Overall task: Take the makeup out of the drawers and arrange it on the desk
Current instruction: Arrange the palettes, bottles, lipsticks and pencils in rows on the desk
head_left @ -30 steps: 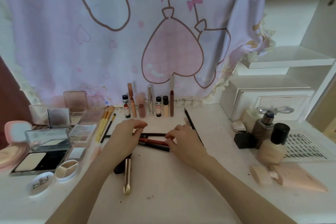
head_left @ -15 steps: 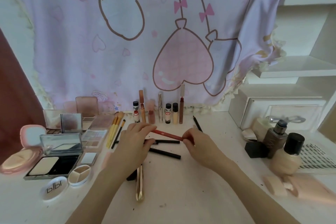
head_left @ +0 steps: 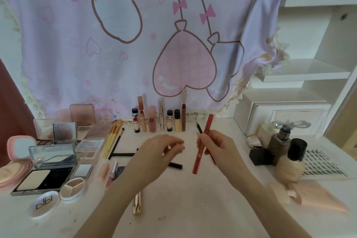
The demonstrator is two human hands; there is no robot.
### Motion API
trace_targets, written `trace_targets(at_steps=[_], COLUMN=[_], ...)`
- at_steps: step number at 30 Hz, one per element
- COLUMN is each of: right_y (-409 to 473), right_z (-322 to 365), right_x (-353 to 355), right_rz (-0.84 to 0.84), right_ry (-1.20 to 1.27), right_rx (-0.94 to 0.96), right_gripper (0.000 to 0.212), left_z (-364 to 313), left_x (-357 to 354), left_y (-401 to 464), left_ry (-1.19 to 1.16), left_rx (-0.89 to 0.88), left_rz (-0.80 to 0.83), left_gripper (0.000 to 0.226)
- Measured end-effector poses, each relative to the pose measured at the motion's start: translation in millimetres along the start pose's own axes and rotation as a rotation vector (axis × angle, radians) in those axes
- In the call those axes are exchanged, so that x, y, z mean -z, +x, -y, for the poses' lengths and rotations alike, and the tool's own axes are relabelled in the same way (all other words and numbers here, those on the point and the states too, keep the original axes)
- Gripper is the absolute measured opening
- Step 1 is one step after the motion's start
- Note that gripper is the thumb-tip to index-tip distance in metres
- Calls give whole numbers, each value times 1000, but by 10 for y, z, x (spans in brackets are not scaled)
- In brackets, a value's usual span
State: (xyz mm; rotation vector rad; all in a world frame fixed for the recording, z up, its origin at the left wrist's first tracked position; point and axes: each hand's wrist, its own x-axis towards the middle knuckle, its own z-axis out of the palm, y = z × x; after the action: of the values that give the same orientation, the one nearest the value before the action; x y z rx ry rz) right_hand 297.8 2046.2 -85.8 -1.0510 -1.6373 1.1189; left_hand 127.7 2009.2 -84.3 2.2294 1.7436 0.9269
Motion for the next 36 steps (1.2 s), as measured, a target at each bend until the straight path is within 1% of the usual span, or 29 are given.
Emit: trace_targets(at_steps=[2, 4, 5, 8, 11, 13, 17, 18, 20, 22, 23, 25, 28, 31, 34, 36], right_y=[-35, -71, -80, -80, -112, -133, -131, -137, -167, -160, -124, -16, 173, 378, 593, 709], right_z=[41, 60, 68, 91, 98, 92, 106, 92, 71, 67, 60, 10, -162, -333, -437, -489], right_x=[57, 82, 96, 166, 215, 205, 204, 242, 357, 436, 441, 400, 386, 434, 433, 431], right_rz=[208, 395, 448, 531, 554, 509, 398, 366, 291, 234, 220, 175, -4, -148, -185, -182], right_ry=[15, -3, -22, -24, -32, -79, -323, -369, -391, -360, -377, -444, -407, -387, -391, -407], right_rx=[-51, -101, -114, -130, -74, -10, 140, 160, 154, 129, 122, 87, -78, -210, -285, -337], right_gripper=[23, 25, 26, 25, 21, 24, 20, 18, 16, 16, 17, 22, 28, 27, 12, 14], left_z=[12, -13, -40, -115, -129, -128, -126, -94, 15, 48, 22, -66, -123, -82, -118, -157], left_x=[86, 145, 162, 160, 175, 178, 172, 210, 332, 420, 404, 264, -26, -343, -651, -804], left_y=[-4, -2, -1, -12, -18, -9, 15, 13, 2, 22, 62, 163, 276, 366, 515, 632], left_ry=[-76, -113, -117, -119, -136, -133, -80, -58, -54, -87, -111, -120, -100, -174, -207, -203], left_rx=[-48, -124, -152, -181, -154, -148, -115, -90, -26, 2, 7, 35, 140, 271, 363, 377], left_rz=[-69, -42, -7, 53, 63, 57, 31, 0, -124, -247, -273, -276, -264, -262, -279, -260], left_gripper=[36, 46, 45, 31, 27, 28, 30, 29, 23, 17, 16, 15, 25, 19, 7, 6])
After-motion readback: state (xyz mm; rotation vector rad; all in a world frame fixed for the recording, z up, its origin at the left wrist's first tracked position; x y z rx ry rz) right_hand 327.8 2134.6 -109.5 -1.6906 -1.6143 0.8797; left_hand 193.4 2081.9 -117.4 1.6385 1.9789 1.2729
